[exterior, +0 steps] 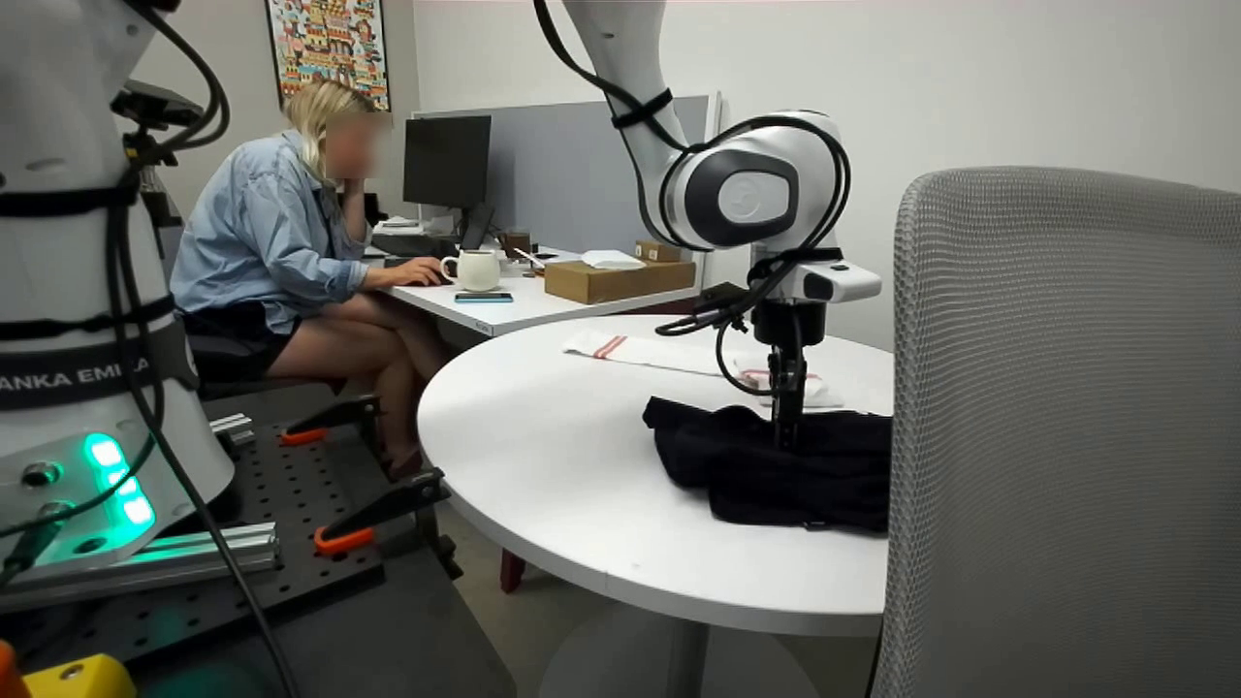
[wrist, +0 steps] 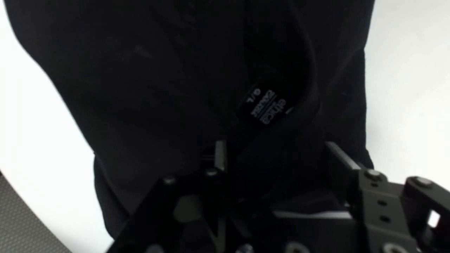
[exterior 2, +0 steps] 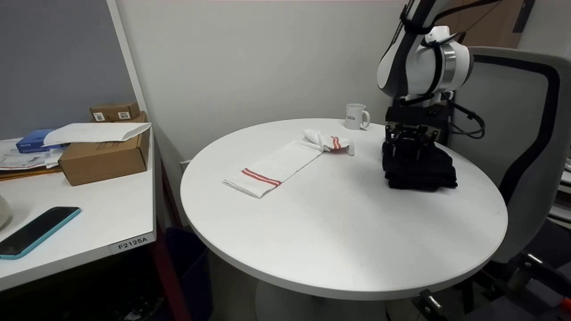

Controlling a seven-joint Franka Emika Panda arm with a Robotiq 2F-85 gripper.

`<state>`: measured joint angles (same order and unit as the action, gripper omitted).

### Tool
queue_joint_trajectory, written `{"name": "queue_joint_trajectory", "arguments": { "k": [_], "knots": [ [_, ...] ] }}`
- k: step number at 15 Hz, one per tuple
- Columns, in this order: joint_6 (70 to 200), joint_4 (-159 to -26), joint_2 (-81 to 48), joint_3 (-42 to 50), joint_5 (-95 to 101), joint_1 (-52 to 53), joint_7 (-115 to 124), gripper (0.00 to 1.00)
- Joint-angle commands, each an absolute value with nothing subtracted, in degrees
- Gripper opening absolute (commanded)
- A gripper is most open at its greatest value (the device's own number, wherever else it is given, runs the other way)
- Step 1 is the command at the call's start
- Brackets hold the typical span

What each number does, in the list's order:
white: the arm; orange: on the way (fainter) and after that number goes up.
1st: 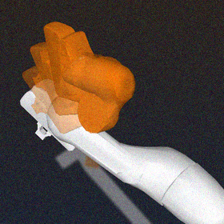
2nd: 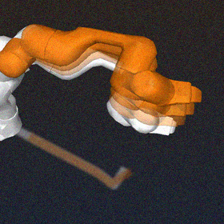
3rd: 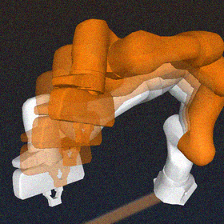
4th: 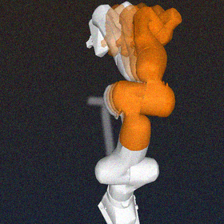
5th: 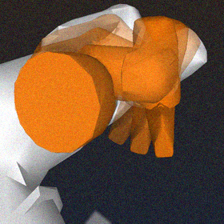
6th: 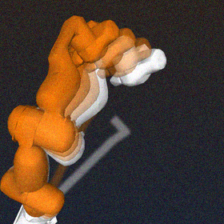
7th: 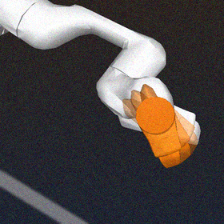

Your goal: Put the shirt on the table, unfold the white cloth then unfold the shirt.

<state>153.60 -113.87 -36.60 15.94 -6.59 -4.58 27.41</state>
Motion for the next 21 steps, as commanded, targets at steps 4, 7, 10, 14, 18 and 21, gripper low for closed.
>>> {"name": "queue_joint_trajectory", "arguments": {
  "k": [4,7,10,14,18,21],
  "knots": [
    [153.5,-113.8,-34.2,17.0,-5.9,-2.3,27.9,0.15],
    [153.8,-115.3,-30.3,16.3,-6.0,-2.2,26.6,0.00],
    [153.8,-116.4,-25.0,15.7,-5.7,-2.5,25.2,0.01],
    [153.7,-116.4,-18.1,15.7,-4.6,-3.0,24.0,0.01],
    [152.7,-115.0,-12.9,14.7,-4.3,-4.2,22.1,0.01],
    [150.9,-114.0,-10.0,12.9,-5.9,-5.7,17.4,0.01]
  ]
}}
